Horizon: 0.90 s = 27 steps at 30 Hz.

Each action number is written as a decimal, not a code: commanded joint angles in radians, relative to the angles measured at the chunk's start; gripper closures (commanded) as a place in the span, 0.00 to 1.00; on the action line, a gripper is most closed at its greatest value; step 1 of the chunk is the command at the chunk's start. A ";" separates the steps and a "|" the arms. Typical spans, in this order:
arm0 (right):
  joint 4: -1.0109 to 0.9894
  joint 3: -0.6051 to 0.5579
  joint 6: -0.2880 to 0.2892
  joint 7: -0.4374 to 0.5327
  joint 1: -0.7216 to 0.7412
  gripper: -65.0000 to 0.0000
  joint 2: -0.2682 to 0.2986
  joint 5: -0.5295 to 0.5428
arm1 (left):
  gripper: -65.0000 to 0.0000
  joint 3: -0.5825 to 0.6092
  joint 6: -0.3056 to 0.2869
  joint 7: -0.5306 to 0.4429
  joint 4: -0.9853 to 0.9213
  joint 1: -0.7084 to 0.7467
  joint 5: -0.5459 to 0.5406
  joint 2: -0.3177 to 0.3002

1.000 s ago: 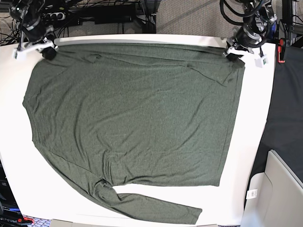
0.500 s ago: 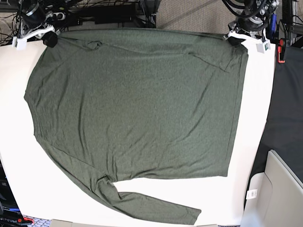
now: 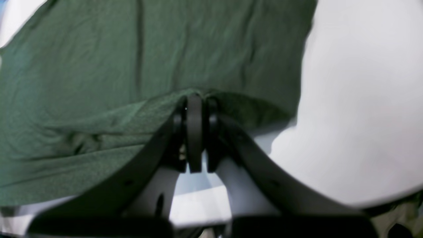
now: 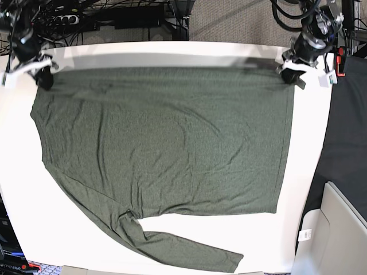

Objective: Fold the T-shirt properly
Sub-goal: 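Lift the shoulder edge with both grippers and drag it to straighten, then release the shoulder edge and raise both grippers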

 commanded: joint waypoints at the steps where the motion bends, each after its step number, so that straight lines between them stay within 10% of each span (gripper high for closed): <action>1: 0.016 -0.007 -0.002 0.039 0.026 1.00 0.019 -0.014 | 1.00 -0.005 0.007 -0.041 0.012 -0.033 0.010 -0.015; 27: -0.500 -0.088 -0.002 0.109 0.439 0.99 0.064 -0.157 | 1.00 0.000 0.007 -0.061 -0.424 -0.422 0.014 -0.012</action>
